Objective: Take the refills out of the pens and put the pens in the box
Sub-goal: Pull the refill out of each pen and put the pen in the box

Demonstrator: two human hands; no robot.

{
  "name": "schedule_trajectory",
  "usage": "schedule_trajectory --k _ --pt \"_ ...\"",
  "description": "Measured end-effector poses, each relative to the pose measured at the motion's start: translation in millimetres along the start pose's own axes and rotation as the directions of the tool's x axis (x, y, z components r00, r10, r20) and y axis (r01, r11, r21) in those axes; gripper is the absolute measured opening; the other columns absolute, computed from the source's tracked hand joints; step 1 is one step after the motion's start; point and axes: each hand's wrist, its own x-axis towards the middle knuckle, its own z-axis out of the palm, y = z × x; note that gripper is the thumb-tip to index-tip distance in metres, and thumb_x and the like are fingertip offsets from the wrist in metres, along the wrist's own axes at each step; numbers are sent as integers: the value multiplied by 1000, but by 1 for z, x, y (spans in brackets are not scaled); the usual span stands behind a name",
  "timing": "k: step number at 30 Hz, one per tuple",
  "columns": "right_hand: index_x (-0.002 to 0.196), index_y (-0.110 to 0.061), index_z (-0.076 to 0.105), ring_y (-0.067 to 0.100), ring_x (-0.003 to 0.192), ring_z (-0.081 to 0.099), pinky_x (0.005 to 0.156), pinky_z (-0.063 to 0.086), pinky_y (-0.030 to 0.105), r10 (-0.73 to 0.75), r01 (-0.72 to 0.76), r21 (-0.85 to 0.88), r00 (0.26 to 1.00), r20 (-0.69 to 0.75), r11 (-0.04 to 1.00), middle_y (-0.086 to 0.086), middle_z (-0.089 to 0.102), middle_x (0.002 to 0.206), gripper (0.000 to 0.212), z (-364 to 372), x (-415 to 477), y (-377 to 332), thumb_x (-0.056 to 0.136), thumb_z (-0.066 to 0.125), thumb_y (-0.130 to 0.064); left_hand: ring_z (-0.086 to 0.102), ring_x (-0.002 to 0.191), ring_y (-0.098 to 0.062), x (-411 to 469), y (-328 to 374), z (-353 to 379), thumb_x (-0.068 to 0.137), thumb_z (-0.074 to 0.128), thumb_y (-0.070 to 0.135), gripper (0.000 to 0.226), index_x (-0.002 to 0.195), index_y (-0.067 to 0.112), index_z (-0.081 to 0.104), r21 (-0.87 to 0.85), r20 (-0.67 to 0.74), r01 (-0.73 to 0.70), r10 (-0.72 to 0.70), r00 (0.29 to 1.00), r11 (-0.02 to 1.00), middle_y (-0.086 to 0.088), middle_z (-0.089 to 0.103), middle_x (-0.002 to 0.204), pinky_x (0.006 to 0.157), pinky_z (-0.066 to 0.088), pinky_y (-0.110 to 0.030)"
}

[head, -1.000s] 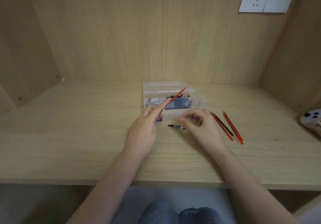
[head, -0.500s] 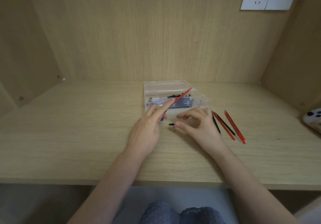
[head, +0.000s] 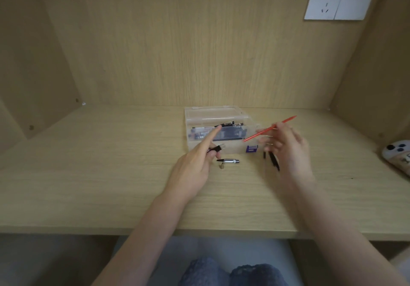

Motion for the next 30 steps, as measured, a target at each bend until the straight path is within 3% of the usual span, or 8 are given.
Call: schedule_trajectory --k 4,9,13,16,19,24,27,30 --pt "76 -10 53 16 41 49 42 33 22 138 -143 -422 989 -42 895 6 59 59 20 -21 16 -22 93 47 -16 58 66 -5 0 1 0 96 43 20 47 135 43 30 -26 -16 5 -6 1000 1000 27 59 93 75 50 -39" --pt "72 -9 58 22 55 49 53 35 29 64 -14 -923 998 11 385 8 55 61 30 -37 24 -29 94 47 -25 60 69 -5 -1 2 1 96 43 20 41 130 42 35 -26 -5 4 -4 1000 1000 23 62 97 75 51 -39" --pt "79 -10 57 29 68 58 56 36 28 68 70 -998 995 70 5 10 60 70 31 -36 22 -13 94 47 -35 60 68 -4 -2 2 1 95 44 19 42 128 44 36 -27 -5 22 -22 1000 999 24 63 96 76 50 -38" --pt "88 -7 58 32 82 62 62 39 29 42 104 -980 994 99 -169 15 65 88 39 -35 23 -3 96 42 -42 60 67 -3 -2 2 1 95 44 19 43 126 48 34 -51 -14 24 -25 1000 998 26 62 95 76 51 -38" --pt "90 -5 57 33 85 60 63 38 30 0 136 -969 990 139 -205 16 64 92 41 -33 24 -3 97 40 -42 60 67 -2 -1 1 1 95 45 18 43 125 46 34 -71 -26 25 -27 999 997 27 61 95 76 51 -39" --pt "95 -6 62 31 87 58 74 49 40 -174 307 -943 943 284 126 14 65 94 27 -14 35 -13 96 45 -28 60 68 -6 -2 0 1 96 42 17 38 125 42 36 -94 -35 29 -33 999 995 24 62 95 77 50 -39" --pt "108 -11 65 29 103 53 90 42 40 72 480 -874 871 485 82 12 64 100 33 10 48 -9 99 41 -32 59 67 -7 -2 1 0 97 40 17 37 124 41 36 -107 -42 37 -42 998 994 23 61 93 77 50 -39" --pt "111 -16 62 29 109 47 93 28 37 314 521 -852 818 481 -52 8 61 101 47 25 58 9 99 29 -47 58 66 -6 -2 0 0 96 40 19 37 123 43 36 -103 -42 46 -51 998 994 25 61 92 76 50 -39"
